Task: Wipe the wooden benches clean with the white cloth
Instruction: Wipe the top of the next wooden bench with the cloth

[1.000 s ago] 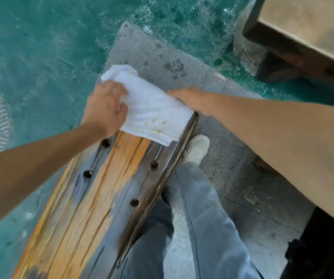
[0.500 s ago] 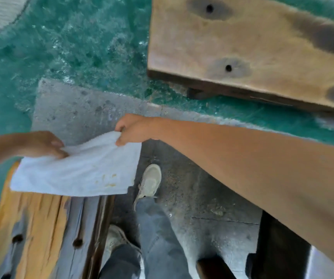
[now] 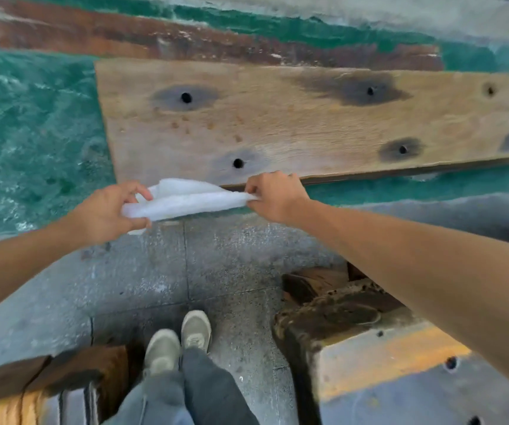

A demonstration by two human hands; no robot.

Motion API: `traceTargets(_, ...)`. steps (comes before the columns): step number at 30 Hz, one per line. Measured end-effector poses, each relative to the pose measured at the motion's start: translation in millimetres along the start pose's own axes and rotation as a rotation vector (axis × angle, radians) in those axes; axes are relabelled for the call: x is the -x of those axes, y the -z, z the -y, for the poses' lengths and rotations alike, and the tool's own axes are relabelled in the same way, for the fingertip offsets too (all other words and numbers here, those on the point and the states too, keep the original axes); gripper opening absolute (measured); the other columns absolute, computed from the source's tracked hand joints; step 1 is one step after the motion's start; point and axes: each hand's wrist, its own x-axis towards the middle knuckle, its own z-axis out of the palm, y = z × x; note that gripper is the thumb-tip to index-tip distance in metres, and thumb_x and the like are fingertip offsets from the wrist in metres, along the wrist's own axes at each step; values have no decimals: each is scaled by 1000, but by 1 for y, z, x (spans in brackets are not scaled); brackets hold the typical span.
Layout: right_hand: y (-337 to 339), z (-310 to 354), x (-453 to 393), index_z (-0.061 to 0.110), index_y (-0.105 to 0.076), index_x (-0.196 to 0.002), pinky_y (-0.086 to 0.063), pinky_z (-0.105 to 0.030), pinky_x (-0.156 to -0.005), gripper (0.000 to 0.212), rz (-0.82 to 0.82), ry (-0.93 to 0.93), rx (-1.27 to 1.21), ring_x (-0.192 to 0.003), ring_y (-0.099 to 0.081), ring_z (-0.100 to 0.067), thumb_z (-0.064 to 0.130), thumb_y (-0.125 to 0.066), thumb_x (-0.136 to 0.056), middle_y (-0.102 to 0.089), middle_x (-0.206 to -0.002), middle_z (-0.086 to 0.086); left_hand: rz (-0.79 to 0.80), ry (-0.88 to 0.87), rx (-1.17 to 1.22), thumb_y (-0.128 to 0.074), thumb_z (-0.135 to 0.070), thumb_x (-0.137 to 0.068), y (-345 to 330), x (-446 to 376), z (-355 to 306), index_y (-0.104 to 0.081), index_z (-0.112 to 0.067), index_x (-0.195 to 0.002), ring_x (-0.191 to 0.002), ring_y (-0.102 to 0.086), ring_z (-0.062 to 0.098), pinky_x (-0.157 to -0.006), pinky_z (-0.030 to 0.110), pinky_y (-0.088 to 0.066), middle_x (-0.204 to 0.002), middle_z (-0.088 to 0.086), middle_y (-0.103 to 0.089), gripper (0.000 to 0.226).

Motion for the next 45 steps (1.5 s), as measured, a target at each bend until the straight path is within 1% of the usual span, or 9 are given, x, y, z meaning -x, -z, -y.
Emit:
traceTargets(4, 7, -27, -10, 26, -70, -117, -44, -35, -81, 21, -160, -90, -33, -97, -65, -30, 23, -58, -99, -72, -102, -5, -2, -51, -40, -87, -21, -75, 29, -40, -39, -68, -24, -83, -61, -54, 15, -55, 30, -40, -73, 0, -63, 21)
traceTargets(10, 26, -30, -64, 21, -67, -125, -47, -36, -70, 29, -333, -216, -134, -99, -67, -35, 11, -56, -100, -67, -113, -9, -8, 64, -83, -83, -30, -81, 74, -120, -56, -65, -13, -82, -70, -58, 22, -57, 32, -38, -77, 7, -64, 24)
traceTargets(15, 16, -14, -127, 19, -52, -141, -50, -47, -93, 45, -409, -375, -372, -128, -51, -37, 8, -49, -97, -53, -141, -10, -585, 239, -333, -52, -25, -91, 70, -170, -56, -55, -4, -112, -114, -53, 45, -86, 52, -49, -118, 26, -55, 30)
traceTargets(20, -41, 36, -153, 8, -24, -160, -26, -46, -124, 61, -330, -414, -428, -156, -18, -32, 29, -42, -106, -14, -171, -14, -207, -232, -181, -48, -23, -98, -5, -170, -75, -53, -8, -132, -129, -48, 34, -104, 49, -43, -141, 14, -49, 37)
traceTargets(23, -70, 61, -162, 5, 2, -162, -6, -44, -129, 68, -339, -460, -411, -159, 7, -31, 33, -31, -110, 10, -171, -17, -50, -307, -279, -25, -34, -108, -42, -169, -51, -18, -10, -160, -157, -3, 18, -128, 39, -12, -170, 4, -10, 58)
traceTargets(31, -99, 140, -164, 8, 18, -158, -2, -50, -129, 72, -310, -543, -491, -157, 19, -34, 42, -25, -110, 24, -166, -17, -184, -278, -404, -15, -39, -104, -38, -145, 32, -15, -13, -161, -157, -5, 14, -126, 42, -15, -170, -1, -9, 62)
traceTargets(37, -102, 236, -172, 5, -4, -162, -6, -51, -128, 74, -350, -582, -707, -158, 7, -35, 37, -42, -108, 9, -168, -19, -156, -224, -615, -9, -35, -106, 17, -129, 101, -11, -14, -161, -157, -7, 17, -124, 49, -21, -170, 1, -9, 59)
traceTargets(41, -93, 227, -185, 10, 14, -158, 7, -45, -129, 75, -307, -586, -811, -153, 27, -27, 40, -33, -108, 28, -164, -13, -161, -208, -710, -15, -39, -105, 20, -151, 83, -7, -12, -161, -156, -10, 21, -125, 48, -15, -169, 4, -10, 62)
traceTargets(45, -66, 150, -196, 9, 13, -158, 13, -37, -128, 73, -421, -447, -747, -154, 23, -23, 41, -32, -110, 24, -164, -13, -224, -226, -740, -24, -36, -103, 16, -203, 24, -10, -8, -160, -155, -15, 27, -124, 50, -12, -168, 9, -13, 65)
